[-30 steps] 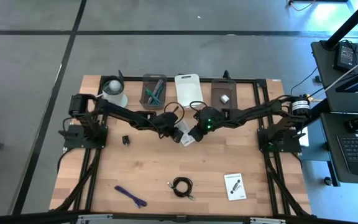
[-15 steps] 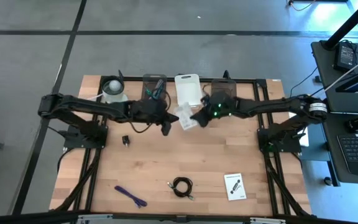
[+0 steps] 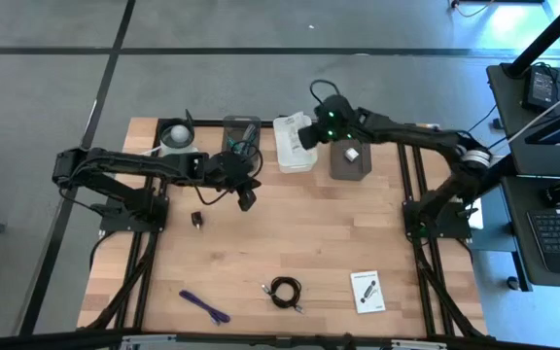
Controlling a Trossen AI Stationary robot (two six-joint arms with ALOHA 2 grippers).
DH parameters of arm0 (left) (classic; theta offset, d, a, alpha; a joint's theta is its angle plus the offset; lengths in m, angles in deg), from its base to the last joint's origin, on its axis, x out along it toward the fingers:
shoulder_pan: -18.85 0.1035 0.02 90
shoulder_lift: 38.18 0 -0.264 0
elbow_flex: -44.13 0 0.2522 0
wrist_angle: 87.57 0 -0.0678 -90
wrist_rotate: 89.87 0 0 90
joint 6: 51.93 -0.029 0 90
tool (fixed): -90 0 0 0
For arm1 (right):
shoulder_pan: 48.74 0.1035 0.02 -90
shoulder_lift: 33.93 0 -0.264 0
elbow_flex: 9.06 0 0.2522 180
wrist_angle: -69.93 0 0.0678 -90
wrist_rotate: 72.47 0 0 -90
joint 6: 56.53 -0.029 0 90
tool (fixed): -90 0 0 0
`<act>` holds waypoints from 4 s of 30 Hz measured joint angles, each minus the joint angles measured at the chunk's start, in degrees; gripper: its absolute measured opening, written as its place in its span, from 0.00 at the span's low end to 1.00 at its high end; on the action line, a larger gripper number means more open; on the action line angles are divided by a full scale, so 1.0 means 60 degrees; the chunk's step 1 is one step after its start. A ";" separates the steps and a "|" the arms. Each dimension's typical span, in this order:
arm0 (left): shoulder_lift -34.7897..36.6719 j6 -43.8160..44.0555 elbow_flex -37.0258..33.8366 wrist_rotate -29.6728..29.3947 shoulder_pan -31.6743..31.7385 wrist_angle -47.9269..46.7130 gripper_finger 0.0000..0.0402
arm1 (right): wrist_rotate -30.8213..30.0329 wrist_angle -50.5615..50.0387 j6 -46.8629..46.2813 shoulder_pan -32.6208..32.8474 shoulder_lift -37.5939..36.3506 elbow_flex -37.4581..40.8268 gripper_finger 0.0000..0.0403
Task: Pick and place items into bin
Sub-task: Put the top white card reader box into the white bin, then put the black charger adapter into the right black bin
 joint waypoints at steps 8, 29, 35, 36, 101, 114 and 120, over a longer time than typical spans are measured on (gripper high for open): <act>0.0887 -0.1417 0.0000 0.1047 0.1163 -0.1072 0.01 | 0.0429 0.0054 -0.0711 -0.0234 0.1593 -0.0890 0.11; 0.2147 -0.3405 0.0000 0.3208 0.3266 -0.2184 0.01 | 0.0538 -0.0677 -0.1563 -0.0291 0.2109 -0.1097 0.33; 0.2143 -0.3481 0.0000 0.3225 0.3261 -0.2529 0.01 | 0.0537 -0.0730 -0.1551 -0.0445 0.2041 -0.1097 0.47; 0.2143 -0.3481 0.0000 0.3228 0.3258 -0.2553 0.01 | 0.0537 -0.0731 -0.1517 -0.0520 0.1971 -0.1097 0.49; 0.0141 0.9699 0.0084 -0.1740 -0.0754 -0.6664 0.39 | -0.3659 -0.3908 -0.3304 0.7565 -0.6175 0.4873 0.28; 0.0136 1.0380 0.0084 -0.1821 -0.0748 -0.7575 0.40 | -0.3655 -0.3897 -0.3517 0.7565 -0.6171 0.4873 0.28; 0.0136 1.0489 0.0084 -0.1539 -0.0745 -0.7590 0.40 | -0.3655 -0.3893 -0.3584 0.7565 -0.6171 0.4873 0.28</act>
